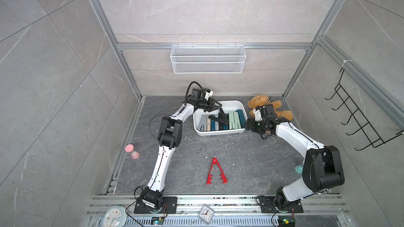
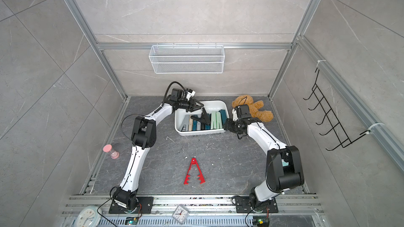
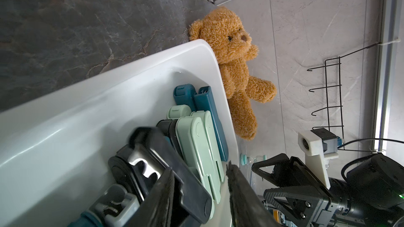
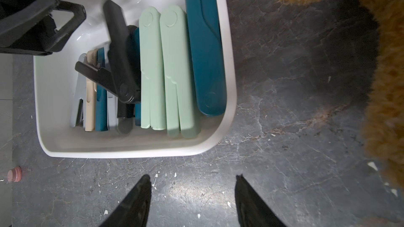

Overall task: Put the pruning pliers into the storage box
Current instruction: Place the pruning pliers in the storage box.

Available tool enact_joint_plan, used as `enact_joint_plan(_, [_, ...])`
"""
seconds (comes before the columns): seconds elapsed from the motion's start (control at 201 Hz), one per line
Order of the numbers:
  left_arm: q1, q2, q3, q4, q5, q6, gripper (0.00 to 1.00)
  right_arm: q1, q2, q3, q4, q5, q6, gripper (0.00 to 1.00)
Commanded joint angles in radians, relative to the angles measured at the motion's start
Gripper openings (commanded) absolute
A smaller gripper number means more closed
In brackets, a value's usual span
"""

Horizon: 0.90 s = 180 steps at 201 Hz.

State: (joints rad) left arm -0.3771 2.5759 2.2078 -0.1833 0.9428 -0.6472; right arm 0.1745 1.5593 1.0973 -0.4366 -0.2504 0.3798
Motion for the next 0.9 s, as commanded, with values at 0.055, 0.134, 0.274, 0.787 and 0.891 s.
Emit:
enact_joint_plan(0.055, [-0.005, -0.008, 0.05, -0.039, -0.025, 0.012, 0.46, 0.003, -0.046, -0.056, -0.014, 0.007, -0.008, 0.62])
enact_joint_plan(0.134, [-0.005, -0.012, 0.049, -0.041, -0.031, 0.011, 0.46, 0.008, -0.055, -0.072, -0.016, 0.007, -0.005, 0.62])
enact_joint_plan(0.274, [-0.009, -0.05, 0.025, -0.036, -0.061, 0.025, 0.46, 0.063, -0.074, -0.101, 0.001, 0.012, -0.001, 0.61])
enact_joint_plan(0.787, [-0.016, -0.566, -0.393, 0.009, -0.39, 0.222, 0.76, 0.526, -0.023, -0.088, -0.1, 0.205, 0.074, 0.54])
enact_joint_plan(0.891, [-0.014, -0.685, -0.507, 0.017, -0.479, 0.256, 0.83, 0.627, 0.011, -0.075, -0.123, 0.223, 0.087, 0.53])
